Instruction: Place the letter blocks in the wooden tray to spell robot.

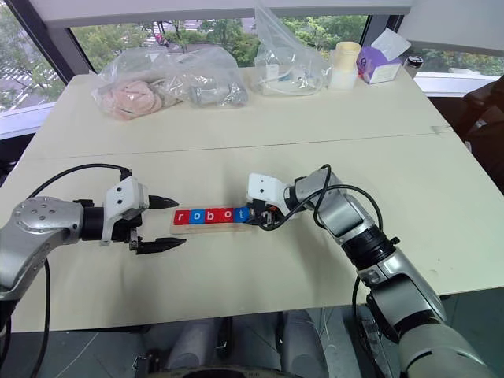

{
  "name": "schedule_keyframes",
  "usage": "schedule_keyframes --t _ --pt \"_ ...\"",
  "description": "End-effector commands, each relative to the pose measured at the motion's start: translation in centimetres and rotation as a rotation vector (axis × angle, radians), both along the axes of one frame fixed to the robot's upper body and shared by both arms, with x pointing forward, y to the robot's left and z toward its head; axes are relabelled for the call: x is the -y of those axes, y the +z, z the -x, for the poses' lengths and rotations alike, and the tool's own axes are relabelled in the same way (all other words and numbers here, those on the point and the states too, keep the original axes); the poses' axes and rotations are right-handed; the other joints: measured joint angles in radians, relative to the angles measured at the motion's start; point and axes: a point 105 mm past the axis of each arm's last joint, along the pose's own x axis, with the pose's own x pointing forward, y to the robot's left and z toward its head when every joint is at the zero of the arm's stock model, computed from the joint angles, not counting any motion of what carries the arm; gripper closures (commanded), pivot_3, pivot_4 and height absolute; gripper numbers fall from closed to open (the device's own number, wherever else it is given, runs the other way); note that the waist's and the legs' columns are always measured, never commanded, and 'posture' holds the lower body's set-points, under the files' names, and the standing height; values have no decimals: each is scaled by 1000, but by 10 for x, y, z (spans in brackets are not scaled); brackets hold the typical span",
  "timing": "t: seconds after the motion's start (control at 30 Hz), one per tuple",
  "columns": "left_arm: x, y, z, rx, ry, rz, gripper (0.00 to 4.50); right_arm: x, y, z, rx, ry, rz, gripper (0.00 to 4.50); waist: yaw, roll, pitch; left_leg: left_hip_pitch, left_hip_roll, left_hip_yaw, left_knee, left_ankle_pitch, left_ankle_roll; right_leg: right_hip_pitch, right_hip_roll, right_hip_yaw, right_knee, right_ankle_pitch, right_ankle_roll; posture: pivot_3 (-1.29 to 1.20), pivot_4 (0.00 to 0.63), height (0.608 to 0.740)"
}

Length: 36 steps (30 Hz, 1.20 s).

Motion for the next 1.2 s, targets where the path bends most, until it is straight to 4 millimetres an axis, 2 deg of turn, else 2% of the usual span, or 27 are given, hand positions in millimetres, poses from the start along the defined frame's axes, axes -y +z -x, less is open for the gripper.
schedule_keyframes --t 0.03,0.07,0.1,0.27,0.33,0.43,0.6,0.77,0.87,1.2 --pt "4 4 2 21 -18 0 0 -6 17 -6 69 4 -39 900 0 0 0 0 0 0 0 0 0 0 0 0 0 0 0 0 150 740" --pt "4 3 3 21 -18 0 0 -7 19 -8 78 -3 -48 371 0 0 0 0 0 0 0 0 0 0 0 0 0 0 0 0 150 740" --pt "4 3 2 22 -17 -1 0 -8 23 -9 86 -9 -63 33 0 0 0 0 0 0 0 0 0 0 0 0 0 0 0 0 150 740" --pt "3 4 2 27 -12 -1 0 -5 53 -16 142 -54 -179 33 0 0 0 0 0 0 0 0 0 0 0 0 0 0 0 0 150 740" --pt "2 4 2 27 -10 0 0 1 55 -14 148 -55 -179 33 2 0 0 0 0 0 0 0 0 0 0 0 0 0 0 0 150 740" --pt "4 3 1 25 -12 2 0 6 49 -7 152 -36 -158 33 2 0 0 0 0 0 0 0 0 0 0 0 0 0 0 0 150 740" --pt "4 4 -1 25 -20 3 0 2 36 4 144 5 -140 33 -2 0 0 0 0 0 0 0 0 0 0 0 0 0 0 0 150 740" --pt "5 4 -1 26 -23 0 0 1 25 0 164 -13 -117 33 -1 0 0 1 1 1 0 0 0 0 0 0 1 0 -1 0 150 740" --pt "6 3 -1 23 -25 -5 0 2 19 -10 191 -48 -97 33 -1 0 0 1 1 1 0 0 0 0 0 1 0 0 -1 0 150 740" --pt "6 3 -1 29 -16 -4 0 -2 19 -24 234 -67 -105 33 -1 0 0 1 1 2 0 0 0 0 1 1 1 1 -1 0 150 740"
